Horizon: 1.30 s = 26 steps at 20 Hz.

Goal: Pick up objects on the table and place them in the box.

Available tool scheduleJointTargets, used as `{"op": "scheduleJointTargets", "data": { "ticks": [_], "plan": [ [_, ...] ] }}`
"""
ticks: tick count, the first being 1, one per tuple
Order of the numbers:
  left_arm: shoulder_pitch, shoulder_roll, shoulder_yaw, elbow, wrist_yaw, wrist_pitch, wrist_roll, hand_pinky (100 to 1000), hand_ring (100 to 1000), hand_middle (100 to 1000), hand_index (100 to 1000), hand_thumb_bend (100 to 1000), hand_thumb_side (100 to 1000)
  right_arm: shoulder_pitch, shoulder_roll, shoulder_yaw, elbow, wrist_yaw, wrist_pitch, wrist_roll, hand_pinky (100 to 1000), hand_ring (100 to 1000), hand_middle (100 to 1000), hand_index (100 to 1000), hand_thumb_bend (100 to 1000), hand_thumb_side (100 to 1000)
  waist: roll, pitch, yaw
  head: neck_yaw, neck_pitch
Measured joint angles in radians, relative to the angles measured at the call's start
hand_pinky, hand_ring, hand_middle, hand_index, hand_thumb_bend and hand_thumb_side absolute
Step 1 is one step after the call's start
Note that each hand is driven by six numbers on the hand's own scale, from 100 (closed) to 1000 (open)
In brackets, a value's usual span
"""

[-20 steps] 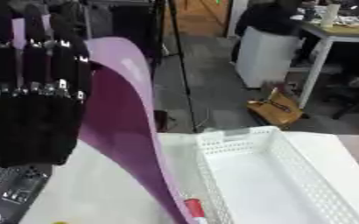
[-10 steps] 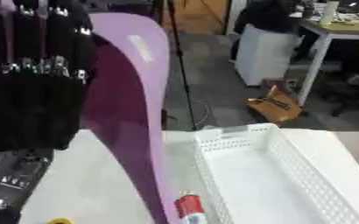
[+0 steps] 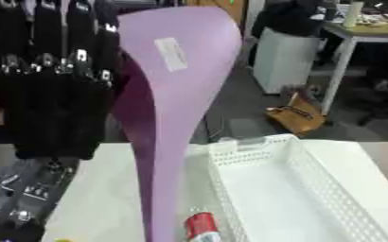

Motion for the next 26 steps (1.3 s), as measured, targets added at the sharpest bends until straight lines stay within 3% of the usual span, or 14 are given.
{"op": "scheduleJointTargets", "data": {
  "ticks": [26],
  "plan": [
    [-0.062, -0.152, -0.060, 0.119, 0.118, -0.019, 0.036, 662, 493, 332, 575, 326, 469, -0.017, -0.001, 0.007, 0.000, -0.005, 0.005, 0.002, 594, 562, 532, 589, 100, 440, 0.012, -0.002, -0.022, -0.012, 0.010]
  ]
}}
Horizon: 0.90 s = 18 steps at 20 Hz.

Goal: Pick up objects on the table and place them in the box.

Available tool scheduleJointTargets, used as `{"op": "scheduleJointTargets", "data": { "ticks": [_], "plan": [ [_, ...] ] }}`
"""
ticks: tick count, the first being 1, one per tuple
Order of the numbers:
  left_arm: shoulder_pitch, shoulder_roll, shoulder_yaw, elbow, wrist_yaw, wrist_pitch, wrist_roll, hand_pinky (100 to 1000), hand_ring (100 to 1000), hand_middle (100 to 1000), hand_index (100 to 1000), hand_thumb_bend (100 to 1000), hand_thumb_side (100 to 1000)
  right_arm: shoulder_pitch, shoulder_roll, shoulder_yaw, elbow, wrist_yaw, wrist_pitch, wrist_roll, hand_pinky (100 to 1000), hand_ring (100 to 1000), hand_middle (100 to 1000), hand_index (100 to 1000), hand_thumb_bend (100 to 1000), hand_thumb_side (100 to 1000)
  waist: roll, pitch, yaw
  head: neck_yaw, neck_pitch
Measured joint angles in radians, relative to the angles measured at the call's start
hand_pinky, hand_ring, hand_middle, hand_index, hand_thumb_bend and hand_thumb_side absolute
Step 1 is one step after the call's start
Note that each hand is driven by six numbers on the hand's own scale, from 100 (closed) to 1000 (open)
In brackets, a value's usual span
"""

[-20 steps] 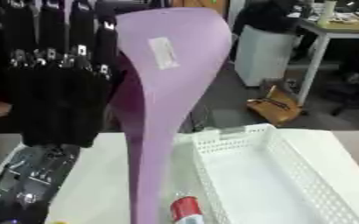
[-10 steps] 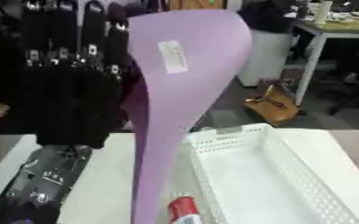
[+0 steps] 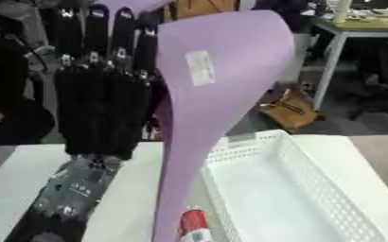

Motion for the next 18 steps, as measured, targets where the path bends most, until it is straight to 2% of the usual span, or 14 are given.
{"op": "scheduleJointTargets", "data": {
  "ticks": [18],
  "plan": [
    [-0.015, -0.078, -0.060, 0.140, 0.125, -0.019, 0.019, 667, 463, 298, 574, 304, 481, -0.009, -0.001, 0.006, 0.000, -0.012, 0.007, 0.007, 614, 563, 530, 587, 100, 428, 0.010, 0.000, -0.024, 0.008, -0.003]
  ]
}}
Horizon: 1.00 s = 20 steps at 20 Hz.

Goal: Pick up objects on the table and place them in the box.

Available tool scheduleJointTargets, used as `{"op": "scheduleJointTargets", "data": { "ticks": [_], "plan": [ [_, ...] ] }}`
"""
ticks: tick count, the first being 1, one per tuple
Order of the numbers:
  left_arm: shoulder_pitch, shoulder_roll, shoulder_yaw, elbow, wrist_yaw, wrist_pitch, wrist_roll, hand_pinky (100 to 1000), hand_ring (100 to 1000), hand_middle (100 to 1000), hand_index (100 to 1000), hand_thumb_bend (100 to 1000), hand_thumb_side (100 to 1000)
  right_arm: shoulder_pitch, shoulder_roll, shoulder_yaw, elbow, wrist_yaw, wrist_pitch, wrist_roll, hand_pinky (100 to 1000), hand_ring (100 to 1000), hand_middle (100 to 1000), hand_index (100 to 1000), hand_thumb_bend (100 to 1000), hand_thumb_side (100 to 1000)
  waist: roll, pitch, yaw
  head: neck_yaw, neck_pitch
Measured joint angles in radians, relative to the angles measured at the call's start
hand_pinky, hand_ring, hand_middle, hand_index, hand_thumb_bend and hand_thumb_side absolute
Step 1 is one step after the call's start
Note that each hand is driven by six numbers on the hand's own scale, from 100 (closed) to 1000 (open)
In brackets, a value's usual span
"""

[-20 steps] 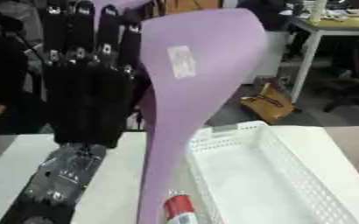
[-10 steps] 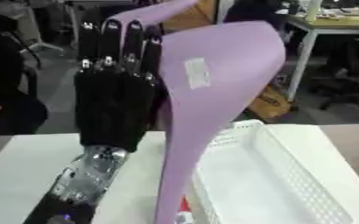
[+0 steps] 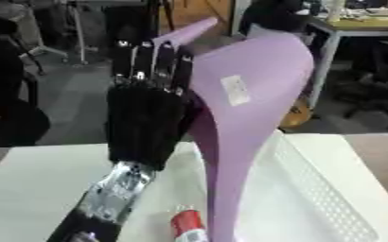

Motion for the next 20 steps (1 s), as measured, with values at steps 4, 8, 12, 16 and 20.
{"op": "scheduleJointTargets", "data": {
  "ticks": [4, 8, 12, 16, 20],
  "plan": [
    [-0.002, -0.010, -0.011, 0.029, 0.009, 0.000, 0.000, 668, 461, 296, 574, 301, 482, -0.004, -0.003, 0.000, 0.000, -0.003, 0.002, 0.002, 614, 563, 530, 587, 100, 426, 0.002, 0.000, -0.004, 0.001, -0.008],
    [-0.002, -0.023, -0.020, 0.066, 0.012, 0.006, -0.006, 668, 455, 293, 574, 289, 484, -0.008, -0.007, 0.000, 0.000, -0.004, 0.003, 0.002, 614, 563, 530, 586, 100, 419, 0.007, 0.000, -0.008, 0.001, -0.010],
    [-0.005, -0.036, -0.032, 0.106, 0.020, 0.011, -0.011, 668, 452, 292, 574, 283, 487, -0.009, -0.007, 0.000, 0.000, -0.004, 0.005, 0.004, 614, 563, 530, 586, 100, 417, 0.008, 0.000, -0.010, 0.001, -0.010],
    [-0.020, -0.050, -0.044, 0.146, 0.025, 0.012, -0.012, 669, 451, 294, 574, 280, 483, -0.010, -0.007, 0.001, 0.000, -0.005, 0.006, 0.005, 614, 564, 530, 586, 100, 417, 0.008, 0.000, -0.015, 0.003, -0.010],
    [-0.028, -0.059, -0.054, 0.189, 0.027, 0.016, -0.016, 670, 451, 295, 575, 273, 484, -0.013, -0.007, 0.003, 0.000, -0.006, 0.006, 0.005, 615, 564, 530, 585, 100, 417, 0.008, 0.001, -0.016, 0.006, -0.010]
  ]
}}
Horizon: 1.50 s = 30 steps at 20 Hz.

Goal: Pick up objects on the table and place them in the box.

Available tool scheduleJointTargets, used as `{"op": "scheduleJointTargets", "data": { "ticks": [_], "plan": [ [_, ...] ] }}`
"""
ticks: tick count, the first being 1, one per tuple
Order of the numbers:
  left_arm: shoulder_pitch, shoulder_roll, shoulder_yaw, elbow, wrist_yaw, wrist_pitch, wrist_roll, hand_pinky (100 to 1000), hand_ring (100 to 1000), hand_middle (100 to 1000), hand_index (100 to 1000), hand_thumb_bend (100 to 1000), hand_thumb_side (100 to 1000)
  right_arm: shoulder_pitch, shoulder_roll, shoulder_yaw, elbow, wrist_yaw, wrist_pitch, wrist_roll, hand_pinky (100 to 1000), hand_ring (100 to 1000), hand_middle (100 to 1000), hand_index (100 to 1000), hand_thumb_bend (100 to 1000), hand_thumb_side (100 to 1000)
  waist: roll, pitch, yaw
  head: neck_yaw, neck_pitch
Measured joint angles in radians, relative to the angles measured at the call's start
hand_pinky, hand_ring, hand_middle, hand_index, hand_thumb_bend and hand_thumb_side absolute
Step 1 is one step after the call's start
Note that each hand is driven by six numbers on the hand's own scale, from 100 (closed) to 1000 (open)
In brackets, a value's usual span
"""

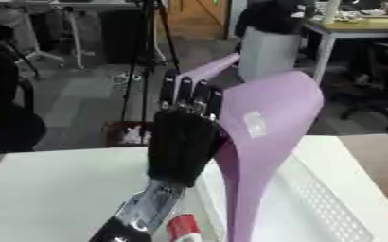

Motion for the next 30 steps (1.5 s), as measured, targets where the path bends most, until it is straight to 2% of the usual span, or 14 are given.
{"op": "scheduleJointTargets", "data": {
  "ticks": [11, 18, 21, 23, 24, 25, 26, 27, 28, 30],
  "plan": [
    [-0.019, -0.019, -0.015, 0.160, -0.007, 0.043, -0.043, 667, 436, 292, 576, 233, 491, -0.008, 0.000, 0.003, 0.000, -0.007, -0.001, 0.001, 620, 566, 529, 585, 100, 416, 0.006, 0.013, -0.023, 0.010, -0.005],
    [-0.049, -0.030, -0.016, 0.243, 0.008, 0.066, -0.066, 686, 445, 323, 580, 203, 539, -0.013, 0.000, 0.003, 0.000, -0.008, -0.005, 0.005, 620, 566, 528, 584, 100, 418, 0.012, 0.020, -0.026, 0.013, -0.010],
    [-0.066, -0.037, -0.017, 0.269, 0.011, 0.078, -0.078, 698, 456, 354, 624, 288, 538, -0.013, 0.000, 0.003, 0.000, -0.008, -0.006, 0.007, 620, 566, 528, 583, 100, 418, 0.012, 0.020, -0.032, 0.017, -0.013],
    [-0.071, -0.038, -0.021, 0.283, 0.011, 0.087, -0.087, 699, 458, 359, 633, 301, 540, -0.013, 0.000, 0.003, 0.000, -0.009, -0.007, 0.008, 620, 566, 528, 583, 100, 418, 0.012, 0.021, -0.033, 0.018, -0.014],
    [-0.072, -0.040, -0.022, 0.287, 0.011, 0.091, -0.091, 712, 478, 409, 710, 409, 551, -0.013, 0.000, 0.003, 0.000, -0.009, -0.007, 0.009, 619, 566, 527, 583, 100, 416, 0.012, 0.021, -0.033, 0.019, -0.014],
    [-0.074, -0.042, -0.023, 0.292, 0.011, 0.096, -0.096, 712, 478, 409, 710, 409, 551, -0.014, 0.000, 0.003, 0.000, -0.011, -0.007, 0.009, 619, 566, 527, 583, 100, 416, 0.012, 0.021, -0.033, 0.020, -0.014],
    [-0.075, -0.044, -0.025, 0.298, 0.011, 0.102, -0.102, 750, 537, 509, 840, 559, 587, -0.014, 0.000, 0.003, 0.000, -0.012, -0.007, 0.010, 619, 566, 527, 583, 100, 416, 0.012, 0.022, -0.035, 0.020, -0.014],
    [-0.078, -0.044, -0.028, 0.304, 0.009, 0.108, -0.111, 750, 537, 509, 840, 559, 587, -0.014, 0.000, 0.003, 0.000, -0.013, -0.007, 0.010, 619, 566, 527, 583, 100, 416, 0.013, 0.022, -0.036, 0.021, -0.014],
    [-0.082, -0.045, -0.030, 0.311, 0.006, 0.110, -0.127, 809, 647, 637, 931, 662, 648, -0.014, 0.000, 0.003, 0.000, -0.014, -0.006, 0.010, 618, 566, 527, 583, 100, 415, 0.013, 0.023, -0.038, 0.021, -0.015],
    [-0.087, -0.045, -0.034, 0.324, -0.011, 0.098, -0.200, 815, 664, 655, 940, 668, 655, -0.014, 0.000, 0.003, 0.000, -0.015, -0.006, 0.011, 618, 566, 527, 583, 100, 416, 0.013, 0.023, -0.038, 0.021, -0.015]
  ]
}}
